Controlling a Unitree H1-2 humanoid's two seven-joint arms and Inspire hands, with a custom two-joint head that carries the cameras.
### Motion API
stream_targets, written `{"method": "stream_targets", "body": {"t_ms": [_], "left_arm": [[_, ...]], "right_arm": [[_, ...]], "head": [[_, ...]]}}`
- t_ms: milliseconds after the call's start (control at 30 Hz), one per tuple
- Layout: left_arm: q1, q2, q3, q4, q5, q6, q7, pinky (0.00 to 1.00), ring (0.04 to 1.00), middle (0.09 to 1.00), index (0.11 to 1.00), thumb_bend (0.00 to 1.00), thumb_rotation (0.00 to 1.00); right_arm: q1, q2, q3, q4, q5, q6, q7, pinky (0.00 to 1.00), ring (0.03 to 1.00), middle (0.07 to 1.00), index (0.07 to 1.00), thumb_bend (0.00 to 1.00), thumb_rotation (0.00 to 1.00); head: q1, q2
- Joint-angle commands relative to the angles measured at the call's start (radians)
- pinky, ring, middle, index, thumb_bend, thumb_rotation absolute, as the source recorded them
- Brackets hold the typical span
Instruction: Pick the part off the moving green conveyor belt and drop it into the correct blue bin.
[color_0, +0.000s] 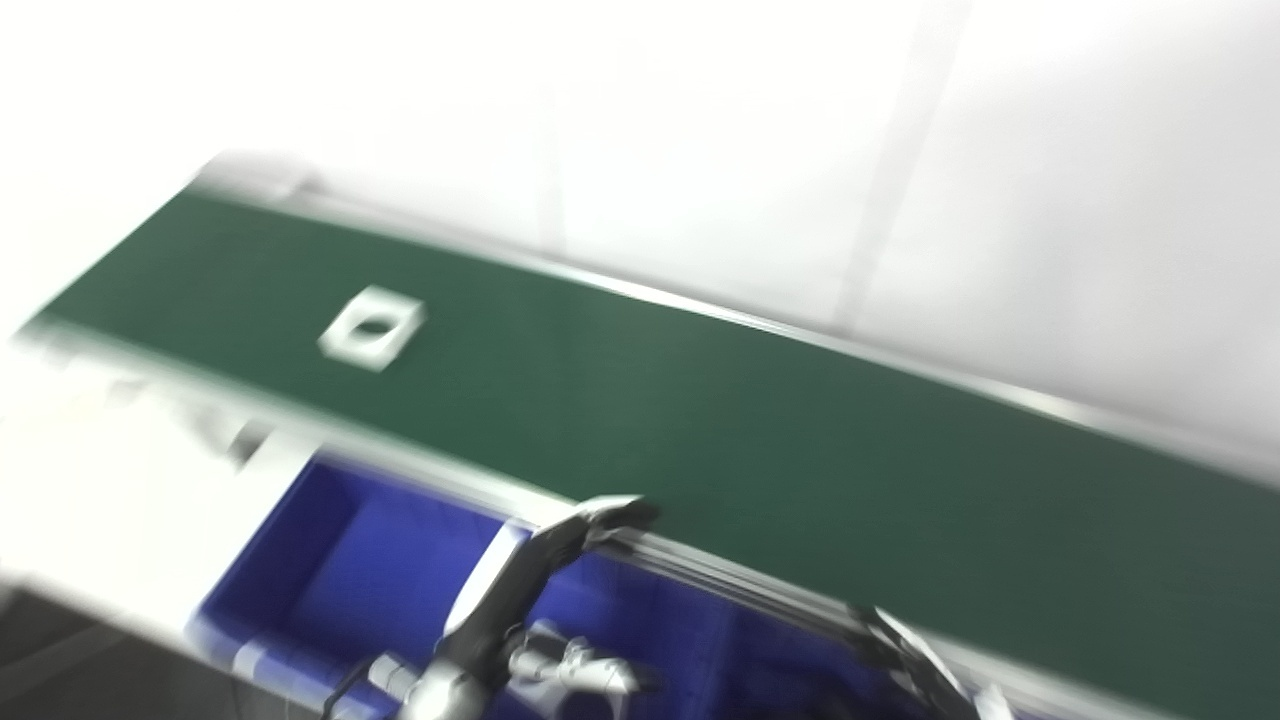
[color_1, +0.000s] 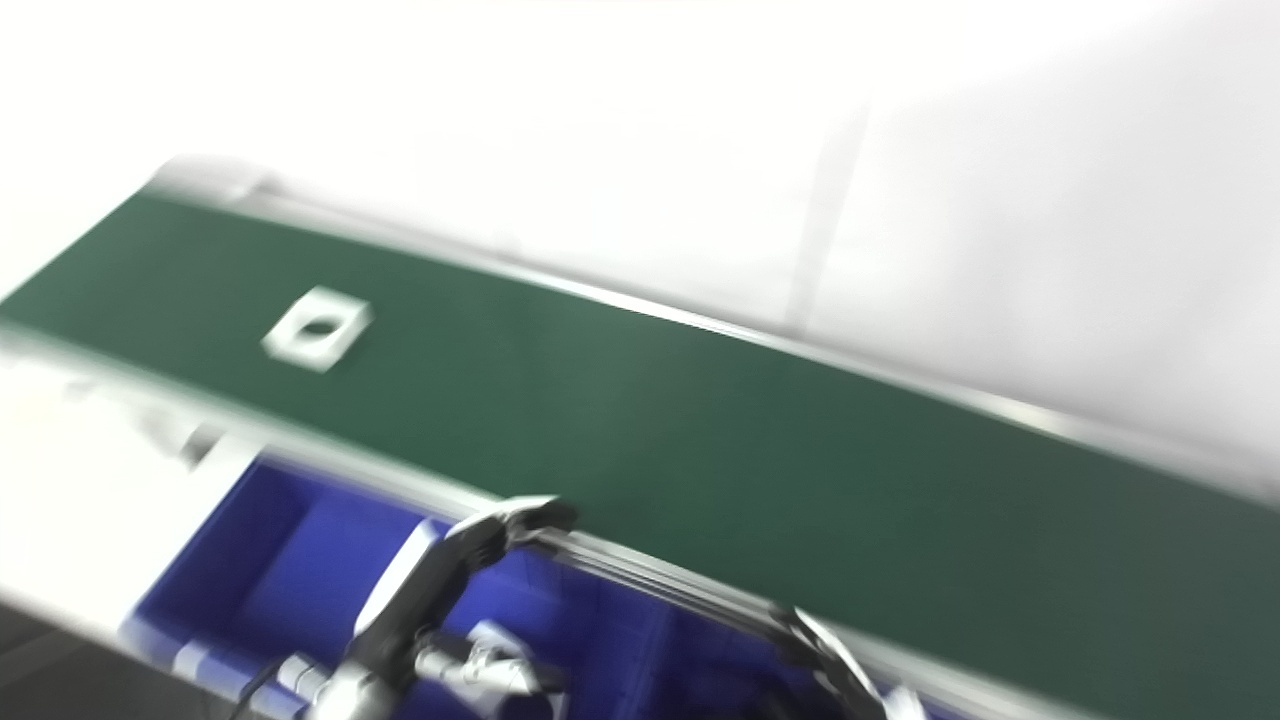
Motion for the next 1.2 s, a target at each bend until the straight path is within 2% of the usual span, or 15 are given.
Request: {"method": "stream_targets", "body": {"t_ms": [0, 133, 233, 300, 367, 400, 467, 500, 633, 767, 933, 1067, 1167], "left_arm": [[-0.03, 0.014, 0.019, -0.058, 0.025, -0.017, 0.005, 0.7, 0.786, 0.813, 0.781, 0.96, 0.32], [-0.062, 0.021, 0.051, -0.103, 0.053, 0.025, 0.008, 0.71, 0.795, 0.824, 0.79, 0.95, 0.33], [-0.081, 0.028, 0.075, -0.133, 0.092, 0.048, 0.011, 0.72, 0.803, 0.831, 0.804, 0.93, 0.33], [-0.098, 0.037, 0.092, -0.149, 0.107, 0.062, 0.009, 0.76, 0.817, 0.837, 0.809, 0.92, 0.33], [-0.116, 0.047, 0.113, -0.165, 0.14, 0.084, 0.01, 0.78, 0.826, 0.841, 0.814, 0.91, 0.35], [-0.13, 0.058, 0.126, -0.167, 0.154, 0.09, 0.011, 0.79, 0.83, 0.843, 0.817, 0.91, 0.37], [-0.155, 0.076, 0.145, -0.165, 0.152, 0.095, 0.008, 0.82, 0.841, 0.846, 0.823, 0.89, 0.38], [-0.166, 0.084, 0.151, -0.163, 0.142, 0.097, 0.005, 0.8, 0.844, 0.857, 0.828, 0.87, 0.35], [-0.222, 0.137, 0.179, -0.168, 0.145, 0.144, -0.021, 0.82, 0.856, 0.868, 0.841, 0.86, 0.35], [-0.277, 0.19, 0.198, -0.152, 0.177, 0.163, -0.034, 0.81, 0.858, 0.873, 0.849, 0.85, 0.37], [-0.35, 0.256, 0.21, -0.107, 0.18, 0.172, -0.058, 0.83, 0.872, 0.883, 0.858, 0.83, 0.34], [-0.413, 0.302, 0.213, -0.048, 0.218, 0.208, -0.074, 0.83, 0.885, 0.89, 0.859, 0.85, 0.33], [-0.45, 0.331, 0.207, 0.007, 0.233, 0.194, -0.077, 0.81, 0.886, 0.894, 0.862, 0.86, 0.31]], "right_arm": [[0.0, 0.004, -0.006, -0.022, -0.001, -0.031, -0.005, 0.64, 0.743, 0.776, 0.827, 0.92, 0.18], [-0.005, 0.002, -0.006, -0.012, -0.003, -0.055, -0.012, 0.6, 0.72, 0.761, 0.813, 0.93, 0.14], [-0.008, -0.001, -0.006, -0.007, 0.0, -0.062, -0.011, 0.63, 0.726, 0.761, 0.813, 0.93, 0.13], [-0.008, -0.002, -0.007, -0.006, 0.007, -0.056, -0.007, 0.6, 0.723, 0.767, 0.821, 0.93, 0.14], [-0.011, -0.003, -0.008, 0.006, 0.005, -0.081, -0.017, 0.57, 0.709, 0.761, 0.817, 0.93, 0.13], [-0.013, -0.002, -0.009, 0.011, 0.008, -0.089, -0.02, 0.56, 0.702, 0.757, 0.815, 0.94, 0.12], [-0.013, 0.002, -0.012, 0.016, 0.012, -0.093, -0.021, 0.6, 0.713, 0.75, 0.811, 0.94, 0.12], [-0.013, 0.004, -0.013, 0.017, 0.014, -0.092, -0.02, 0.63, 0.715, 0.752, 0.81, 0.95, 0.13], [-0.014, 0.005, -0.013, 0.021, -0.009, -0.1, -0.026, 0.62, 0.701, 0.747, 0.81, 0.95, 0.15], [-0.018, 0.01, -0.014, 0.037, -0.001, -0.123, -0.034, 0.59, 0.688, 0.737, 0.8, 0.95, 0.15], [-0.022, 0.015, -0.016, 0.039, -0.001, -0.124, -0.029, 0.59, 0.679, 0.734, 0.797, 0.96, 0.15], [-0.032, 0.017, -0.016, 0.055, -0.004, -0.146, -0.038, 0.56, 0.659, 0.726, 0.791, 0.96, 0.15], [-0.04, 0.017, -0.015, 0.068, -0.007, -0.164, -0.043, 0.57, 0.658, 0.721, 0.786, 0.96, 0.16]], "head": [[-0.003, -0.006], [-0.003, -0.012], [-0.002, -0.011], [0.0, -0.016], [-0.001, -0.02], [-0.002, -0.022], [-0.008, -0.023], [-0.008, -0.023], [-0.022, -0.025], [-0.041, -0.031], [-0.075, -0.034], [-0.099, -0.035], [-0.12, -0.037]]}}
